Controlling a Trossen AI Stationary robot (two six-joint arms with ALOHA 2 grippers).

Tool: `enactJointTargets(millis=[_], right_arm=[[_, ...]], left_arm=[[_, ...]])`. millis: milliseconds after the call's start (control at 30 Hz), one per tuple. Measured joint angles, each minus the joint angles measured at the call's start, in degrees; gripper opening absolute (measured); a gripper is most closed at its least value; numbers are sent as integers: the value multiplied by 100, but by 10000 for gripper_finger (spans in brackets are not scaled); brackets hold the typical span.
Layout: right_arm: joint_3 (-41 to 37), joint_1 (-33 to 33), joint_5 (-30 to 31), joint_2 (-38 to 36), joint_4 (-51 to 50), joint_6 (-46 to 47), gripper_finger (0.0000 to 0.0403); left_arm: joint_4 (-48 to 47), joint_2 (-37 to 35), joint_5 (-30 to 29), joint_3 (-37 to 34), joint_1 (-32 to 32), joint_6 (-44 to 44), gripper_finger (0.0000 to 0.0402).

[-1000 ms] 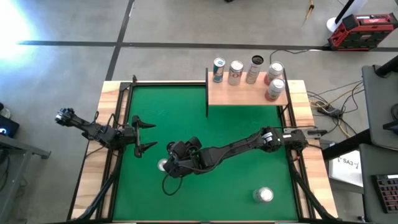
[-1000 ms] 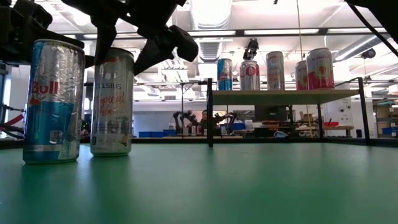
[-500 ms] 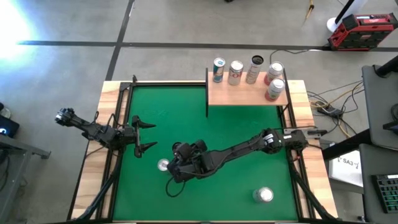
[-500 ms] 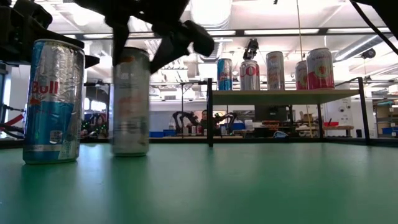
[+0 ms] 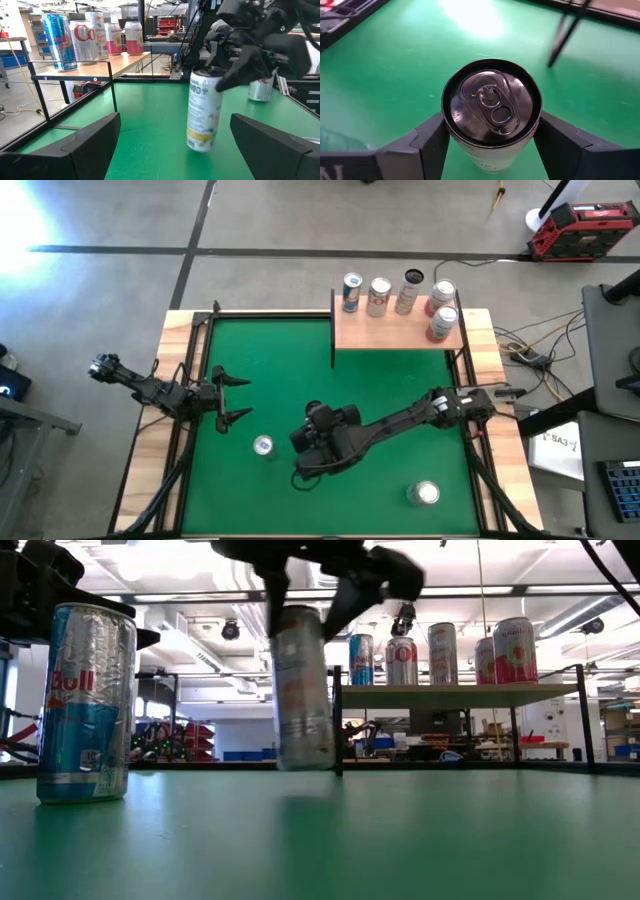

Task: Place canned beverage on shelf
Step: Put the white-yellow soda can on the shelf aligned with the other white-yellow soda can

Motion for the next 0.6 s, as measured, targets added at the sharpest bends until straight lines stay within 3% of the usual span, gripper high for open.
enactJointTargets(millis=[267, 600], right_arm=[[-13, 190, 181, -147, -1348, 1387, 237], [-993, 404, 66, -670, -1345, 2053, 237]], left_arm=[[0, -2, -1, 0, 0, 0, 361], [-2, 4, 0, 0, 0, 0, 361]])
